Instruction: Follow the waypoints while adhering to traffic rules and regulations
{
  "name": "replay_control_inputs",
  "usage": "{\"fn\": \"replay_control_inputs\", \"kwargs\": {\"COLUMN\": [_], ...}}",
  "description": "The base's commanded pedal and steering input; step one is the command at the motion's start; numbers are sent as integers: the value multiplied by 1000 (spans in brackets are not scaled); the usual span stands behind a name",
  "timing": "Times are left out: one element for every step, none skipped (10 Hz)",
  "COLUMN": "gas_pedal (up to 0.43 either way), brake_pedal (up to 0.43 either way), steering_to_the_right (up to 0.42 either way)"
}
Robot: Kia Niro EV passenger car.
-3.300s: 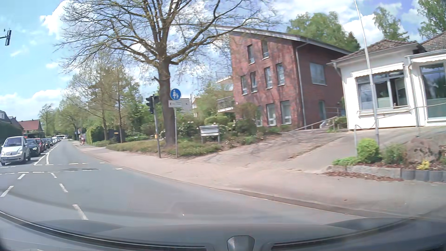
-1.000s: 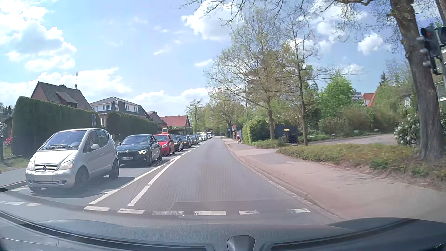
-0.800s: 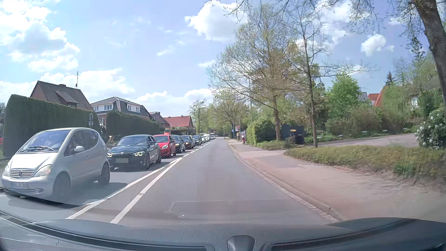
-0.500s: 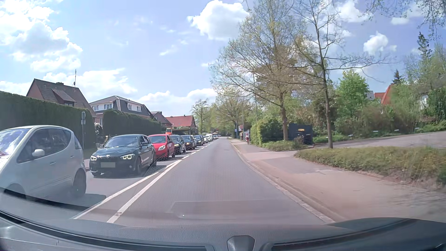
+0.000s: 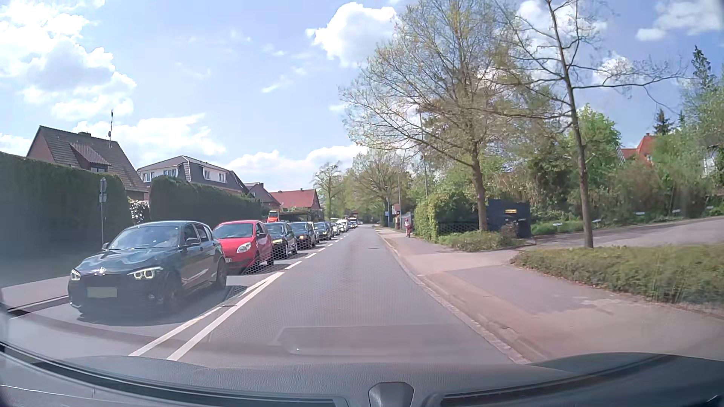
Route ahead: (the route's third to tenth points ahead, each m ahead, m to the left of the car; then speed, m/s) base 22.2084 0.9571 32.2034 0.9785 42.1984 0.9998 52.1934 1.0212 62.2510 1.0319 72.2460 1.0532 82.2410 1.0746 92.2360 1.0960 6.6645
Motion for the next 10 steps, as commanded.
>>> {"fn": "replay_control_inputs", "kwargs": {"gas_pedal": [240,240,240,240,240,240,240,240,240,240], "brake_pedal": [0,0,0,0,0,0,0,0,0,0], "steering_to_the_right": [-14,-13,-9,-5,-4,-3,-4,-3,-2,0]}}
